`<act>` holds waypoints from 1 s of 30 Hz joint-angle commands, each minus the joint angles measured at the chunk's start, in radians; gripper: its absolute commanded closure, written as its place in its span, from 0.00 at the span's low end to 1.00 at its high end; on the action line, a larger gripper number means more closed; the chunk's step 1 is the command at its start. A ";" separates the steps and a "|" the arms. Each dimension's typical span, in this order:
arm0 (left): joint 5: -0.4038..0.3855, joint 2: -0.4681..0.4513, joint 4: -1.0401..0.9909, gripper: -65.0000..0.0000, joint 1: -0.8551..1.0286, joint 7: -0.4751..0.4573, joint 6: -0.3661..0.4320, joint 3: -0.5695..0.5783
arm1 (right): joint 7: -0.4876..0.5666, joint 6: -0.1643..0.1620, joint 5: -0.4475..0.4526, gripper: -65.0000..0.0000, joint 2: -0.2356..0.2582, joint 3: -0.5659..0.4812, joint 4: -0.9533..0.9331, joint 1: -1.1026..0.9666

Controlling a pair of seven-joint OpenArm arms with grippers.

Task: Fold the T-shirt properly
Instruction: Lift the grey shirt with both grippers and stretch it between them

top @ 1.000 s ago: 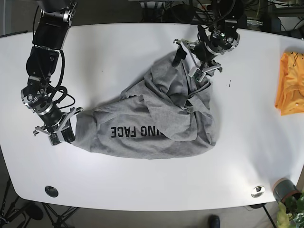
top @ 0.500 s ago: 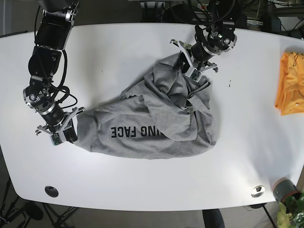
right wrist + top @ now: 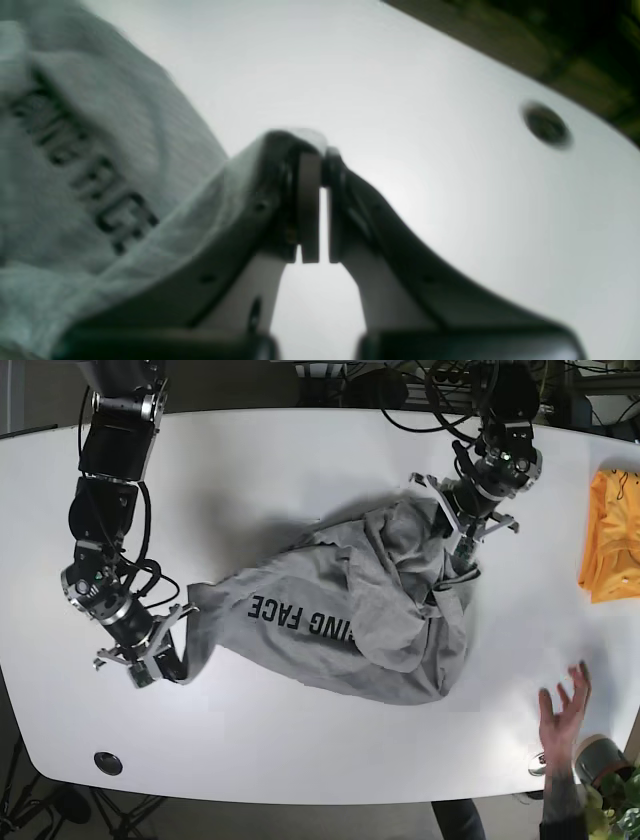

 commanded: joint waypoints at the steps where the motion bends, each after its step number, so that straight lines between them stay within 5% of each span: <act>1: -0.016 -0.008 0.062 1.00 -0.056 0.019 -0.004 -0.034 | 0.028 -0.010 0.018 1.00 0.013 -0.001 0.016 0.048; 13: -0.016 -0.014 0.115 1.00 -0.372 0.266 -0.077 -0.189 | -0.039 -0.010 0.018 1.00 0.019 -0.015 -0.061 0.243; 30: -0.007 -0.014 0.031 1.00 -0.849 0.408 -0.082 -0.125 | -0.136 -0.010 0.018 1.00 0.095 -0.016 -0.059 0.485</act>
